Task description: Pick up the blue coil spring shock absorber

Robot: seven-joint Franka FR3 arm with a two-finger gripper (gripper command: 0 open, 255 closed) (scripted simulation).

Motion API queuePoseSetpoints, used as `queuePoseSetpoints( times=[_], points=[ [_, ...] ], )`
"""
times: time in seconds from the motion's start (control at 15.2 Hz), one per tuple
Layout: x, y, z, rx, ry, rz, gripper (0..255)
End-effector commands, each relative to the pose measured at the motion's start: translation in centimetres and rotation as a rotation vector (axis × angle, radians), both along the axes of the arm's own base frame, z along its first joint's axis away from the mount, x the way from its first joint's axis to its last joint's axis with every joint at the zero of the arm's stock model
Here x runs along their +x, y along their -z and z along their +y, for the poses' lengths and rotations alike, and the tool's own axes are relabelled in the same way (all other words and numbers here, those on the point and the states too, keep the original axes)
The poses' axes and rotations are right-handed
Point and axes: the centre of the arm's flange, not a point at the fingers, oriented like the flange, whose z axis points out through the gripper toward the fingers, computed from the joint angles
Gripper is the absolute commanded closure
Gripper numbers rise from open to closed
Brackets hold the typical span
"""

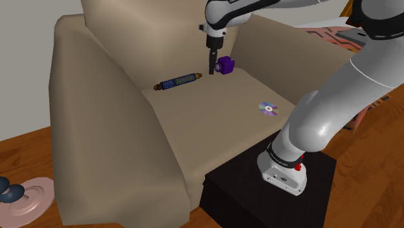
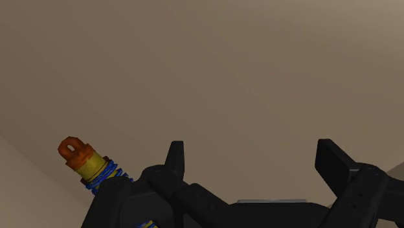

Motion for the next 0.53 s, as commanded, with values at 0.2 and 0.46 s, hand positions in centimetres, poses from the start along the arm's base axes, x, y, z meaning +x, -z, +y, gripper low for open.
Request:
queuePoseSetpoints(
  times=[0.2, 0.46],
  points=[
    [5.8, 3.5, -0.8, 0.003, -0.189, 0.0, 0],
    [10.5, 6.2, -0.9, 0.006, -0.335, 0.0, 0]
  ],
)
